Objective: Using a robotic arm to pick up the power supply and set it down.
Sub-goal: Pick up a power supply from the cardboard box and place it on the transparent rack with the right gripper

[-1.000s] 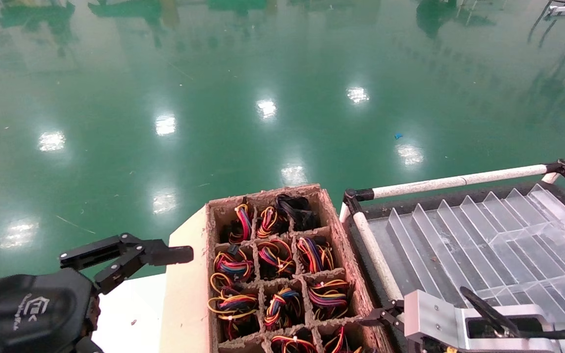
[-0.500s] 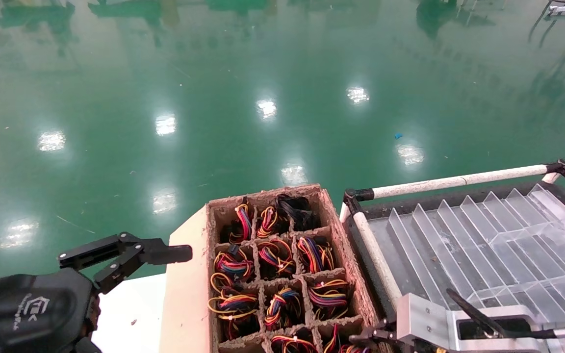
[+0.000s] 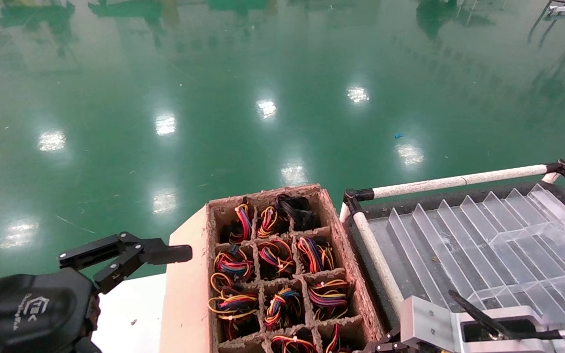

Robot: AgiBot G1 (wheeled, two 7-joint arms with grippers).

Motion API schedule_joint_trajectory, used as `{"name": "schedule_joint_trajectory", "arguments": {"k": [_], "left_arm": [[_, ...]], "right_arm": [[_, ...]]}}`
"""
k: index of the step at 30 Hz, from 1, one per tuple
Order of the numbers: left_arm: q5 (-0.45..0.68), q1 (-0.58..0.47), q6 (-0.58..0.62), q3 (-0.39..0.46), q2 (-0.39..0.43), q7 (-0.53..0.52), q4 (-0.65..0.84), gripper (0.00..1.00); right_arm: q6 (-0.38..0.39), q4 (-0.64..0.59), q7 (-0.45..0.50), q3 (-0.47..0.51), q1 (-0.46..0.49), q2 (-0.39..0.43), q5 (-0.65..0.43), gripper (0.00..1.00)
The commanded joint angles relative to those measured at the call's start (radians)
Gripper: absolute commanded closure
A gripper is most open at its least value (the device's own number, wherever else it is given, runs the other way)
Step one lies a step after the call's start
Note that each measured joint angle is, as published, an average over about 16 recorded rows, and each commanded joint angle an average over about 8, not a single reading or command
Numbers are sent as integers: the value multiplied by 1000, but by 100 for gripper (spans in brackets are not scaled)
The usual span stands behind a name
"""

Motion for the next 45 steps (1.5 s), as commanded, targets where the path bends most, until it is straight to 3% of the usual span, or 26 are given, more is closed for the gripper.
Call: {"name": "schedule_joint_trajectory", "arguments": {"k": [1,9,18,28,38,45], "left_arm": [[0,0,0,0,0,0,0,0],[0,0,0,0,0,0,0,0],[0,0,0,0,0,0,0,0],[0,0,0,0,0,0,0,0],[0,0,0,0,0,0,0,0],[0,0,0,0,0,0,0,0]], "right_arm": [[-4,0,0,1,3,2,4,100],[-21,0,10,31,31,30,54,100],[-28,-2,43,105,65,79,186,100],[-28,-6,50,182,205,101,262,100],[-18,-44,41,209,385,78,228,100],[-53,-140,-52,174,500,44,118,100]]}}
